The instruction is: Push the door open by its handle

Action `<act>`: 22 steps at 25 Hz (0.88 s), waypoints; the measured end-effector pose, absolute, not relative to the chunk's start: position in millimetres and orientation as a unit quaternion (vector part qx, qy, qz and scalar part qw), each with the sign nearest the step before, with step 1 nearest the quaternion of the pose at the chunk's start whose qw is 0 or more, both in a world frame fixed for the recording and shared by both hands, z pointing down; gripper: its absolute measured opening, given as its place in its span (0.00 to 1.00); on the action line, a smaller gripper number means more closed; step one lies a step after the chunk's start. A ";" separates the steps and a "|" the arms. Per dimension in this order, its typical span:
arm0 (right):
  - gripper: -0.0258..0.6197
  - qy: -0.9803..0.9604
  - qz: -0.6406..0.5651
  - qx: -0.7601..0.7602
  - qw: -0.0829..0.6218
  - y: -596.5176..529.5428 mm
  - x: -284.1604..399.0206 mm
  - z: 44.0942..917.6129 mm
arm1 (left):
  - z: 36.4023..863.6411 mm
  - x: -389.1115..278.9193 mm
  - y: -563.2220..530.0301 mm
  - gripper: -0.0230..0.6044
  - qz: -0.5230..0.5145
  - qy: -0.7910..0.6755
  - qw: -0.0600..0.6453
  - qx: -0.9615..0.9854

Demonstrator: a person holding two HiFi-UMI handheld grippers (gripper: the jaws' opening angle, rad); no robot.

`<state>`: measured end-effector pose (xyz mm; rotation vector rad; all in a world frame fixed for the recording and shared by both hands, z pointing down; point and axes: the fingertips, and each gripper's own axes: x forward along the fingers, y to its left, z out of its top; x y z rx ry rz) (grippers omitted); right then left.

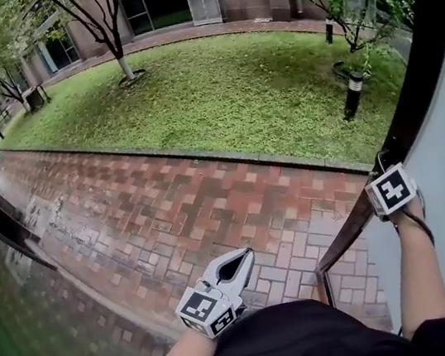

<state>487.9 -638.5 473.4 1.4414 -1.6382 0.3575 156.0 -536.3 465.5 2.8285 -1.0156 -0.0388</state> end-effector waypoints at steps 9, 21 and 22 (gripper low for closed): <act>0.20 -0.565 0.112 0.602 0.553 -630.6 563.1 443.1 | 452.0 174.5 -645.8 0.03 -0.019 -0.289 0.081 0.954; 0.24 -0.892 0.042 0.450 0.014 -641.6 328.8 443.9 | 467.2 152.9 -713.2 0.03 -0.017 -0.232 0.089 0.969; 0.23 -0.892 0.071 0.445 0.009 -649.9 324.1 471.8 | 468.9 152.3 -715.9 0.03 -0.015 -0.231 0.094 0.968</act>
